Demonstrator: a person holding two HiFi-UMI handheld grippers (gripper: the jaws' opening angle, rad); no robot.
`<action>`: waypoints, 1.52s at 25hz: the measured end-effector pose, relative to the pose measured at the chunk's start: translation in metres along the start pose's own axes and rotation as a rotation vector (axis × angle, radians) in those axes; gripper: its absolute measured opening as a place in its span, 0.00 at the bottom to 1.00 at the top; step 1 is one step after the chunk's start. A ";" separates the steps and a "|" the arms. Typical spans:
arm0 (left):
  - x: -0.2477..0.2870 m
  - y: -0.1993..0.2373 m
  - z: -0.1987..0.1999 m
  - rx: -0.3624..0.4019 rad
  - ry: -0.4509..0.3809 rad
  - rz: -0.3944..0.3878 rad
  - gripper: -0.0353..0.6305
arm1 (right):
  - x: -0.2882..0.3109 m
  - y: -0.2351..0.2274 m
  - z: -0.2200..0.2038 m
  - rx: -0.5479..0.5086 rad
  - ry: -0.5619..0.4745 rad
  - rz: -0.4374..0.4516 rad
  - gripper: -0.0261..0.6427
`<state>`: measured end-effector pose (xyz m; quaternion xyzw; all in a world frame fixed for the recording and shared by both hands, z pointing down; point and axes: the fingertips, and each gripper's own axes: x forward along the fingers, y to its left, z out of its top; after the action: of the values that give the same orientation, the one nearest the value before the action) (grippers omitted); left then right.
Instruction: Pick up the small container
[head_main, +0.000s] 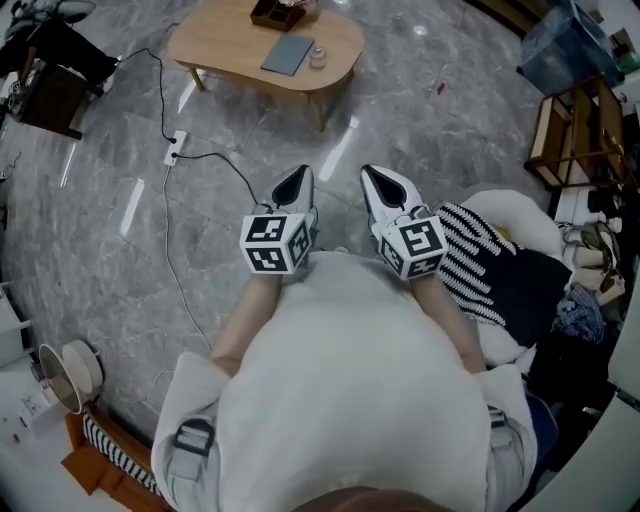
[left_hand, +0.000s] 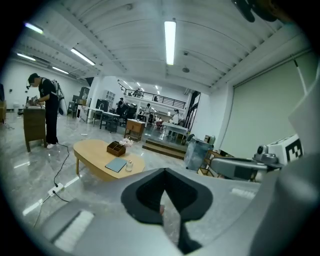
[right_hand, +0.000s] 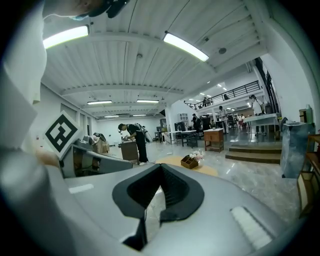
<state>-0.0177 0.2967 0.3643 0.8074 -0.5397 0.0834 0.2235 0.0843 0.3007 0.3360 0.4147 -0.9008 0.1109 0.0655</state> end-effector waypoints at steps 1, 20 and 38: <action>-0.001 0.001 0.000 -0.009 -0.004 0.002 0.06 | -0.001 0.000 0.001 0.001 -0.001 0.002 0.04; 0.043 0.043 0.005 -0.008 0.060 -0.004 0.06 | 0.061 -0.012 -0.008 0.026 0.075 -0.016 0.04; 0.185 0.130 0.101 0.020 0.069 -0.080 0.06 | 0.220 -0.097 0.057 0.012 0.057 -0.017 0.04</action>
<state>-0.0718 0.0560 0.3797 0.8272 -0.4981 0.1073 0.2371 0.0145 0.0633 0.3408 0.4193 -0.8944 0.1277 0.0895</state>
